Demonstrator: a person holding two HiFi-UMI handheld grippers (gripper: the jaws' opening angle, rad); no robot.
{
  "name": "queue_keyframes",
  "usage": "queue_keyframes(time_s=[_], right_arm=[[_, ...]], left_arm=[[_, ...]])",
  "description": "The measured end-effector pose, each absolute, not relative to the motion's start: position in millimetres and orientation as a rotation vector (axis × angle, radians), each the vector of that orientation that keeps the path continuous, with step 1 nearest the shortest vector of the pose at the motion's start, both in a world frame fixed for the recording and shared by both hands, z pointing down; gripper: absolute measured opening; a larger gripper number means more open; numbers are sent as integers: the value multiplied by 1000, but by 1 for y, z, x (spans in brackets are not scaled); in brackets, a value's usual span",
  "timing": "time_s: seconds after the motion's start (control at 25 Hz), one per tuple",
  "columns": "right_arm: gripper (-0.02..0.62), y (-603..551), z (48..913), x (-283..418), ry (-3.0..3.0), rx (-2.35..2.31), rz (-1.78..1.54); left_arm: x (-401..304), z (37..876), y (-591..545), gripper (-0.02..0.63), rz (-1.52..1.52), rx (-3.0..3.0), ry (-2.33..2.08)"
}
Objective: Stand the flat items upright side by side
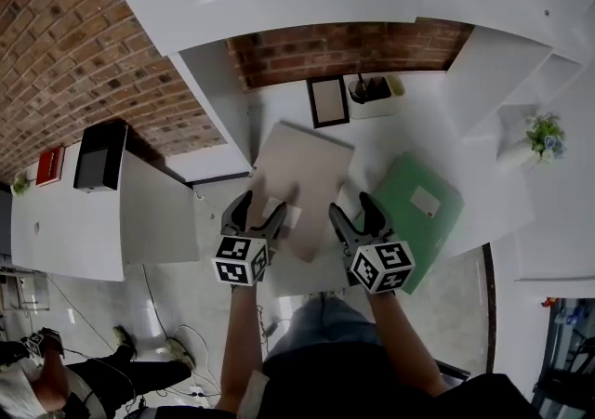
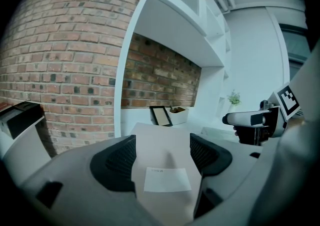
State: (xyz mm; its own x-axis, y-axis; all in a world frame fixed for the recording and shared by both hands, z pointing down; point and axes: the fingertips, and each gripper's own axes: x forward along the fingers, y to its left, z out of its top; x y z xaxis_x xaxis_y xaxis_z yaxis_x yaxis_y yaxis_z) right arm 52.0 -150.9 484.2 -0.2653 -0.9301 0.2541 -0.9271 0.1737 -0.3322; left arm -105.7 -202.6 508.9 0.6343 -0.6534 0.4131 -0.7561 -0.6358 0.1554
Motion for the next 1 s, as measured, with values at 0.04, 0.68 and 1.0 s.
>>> queue_keyframes(time_s=[0.04,0.68,1.0], right_arm=[[282,-149,485,53,2405,-1894,-671],[282,-134,491,56,2433,-1831,-700],[282,-150,501,39,2306,-1973,-737]], left_arm=[[-106,509,-200,308,459,2540,-1143],[-114,504,-174,310,464,2498,-1240],[-126,517,-207,314,546,2561,-1062]])
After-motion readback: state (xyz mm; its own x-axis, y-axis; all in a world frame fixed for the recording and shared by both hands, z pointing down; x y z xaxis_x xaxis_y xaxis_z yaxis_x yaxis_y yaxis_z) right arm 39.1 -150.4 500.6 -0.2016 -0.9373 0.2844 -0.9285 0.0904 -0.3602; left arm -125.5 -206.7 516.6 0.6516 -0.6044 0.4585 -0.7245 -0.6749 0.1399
